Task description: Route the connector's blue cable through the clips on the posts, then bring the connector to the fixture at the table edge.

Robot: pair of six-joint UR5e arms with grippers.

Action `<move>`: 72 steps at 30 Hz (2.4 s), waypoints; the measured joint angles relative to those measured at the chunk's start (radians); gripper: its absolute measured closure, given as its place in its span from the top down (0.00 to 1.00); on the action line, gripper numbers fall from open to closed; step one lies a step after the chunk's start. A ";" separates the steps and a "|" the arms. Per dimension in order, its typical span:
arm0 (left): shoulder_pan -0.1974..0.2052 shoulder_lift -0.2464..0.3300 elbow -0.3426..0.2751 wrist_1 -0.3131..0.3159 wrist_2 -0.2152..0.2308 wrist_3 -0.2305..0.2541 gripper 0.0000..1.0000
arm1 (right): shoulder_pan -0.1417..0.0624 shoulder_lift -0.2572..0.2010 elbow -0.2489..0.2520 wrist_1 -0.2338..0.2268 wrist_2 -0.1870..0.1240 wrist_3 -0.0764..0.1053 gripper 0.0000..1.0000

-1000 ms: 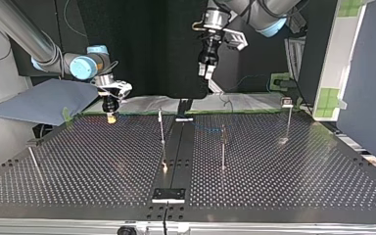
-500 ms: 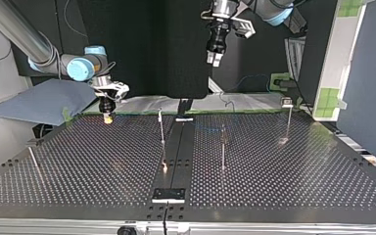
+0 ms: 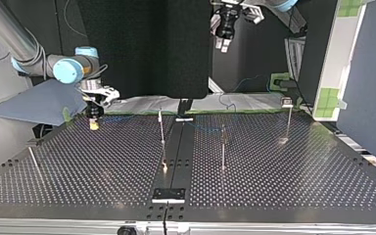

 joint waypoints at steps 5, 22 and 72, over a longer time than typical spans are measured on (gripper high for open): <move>0.002 0.000 -0.038 0.036 0.006 0.000 1.00 | -0.002 -0.050 0.000 0.019 0.001 0.004 0.00; 0.006 0.000 -0.004 0.100 0.020 0.002 1.00 | -0.030 -0.201 0.000 0.080 0.001 0.009 0.00; 0.019 0.000 0.035 -0.005 0.016 0.033 1.00 | -0.267 -0.225 -0.023 0.238 -0.091 -0.020 0.00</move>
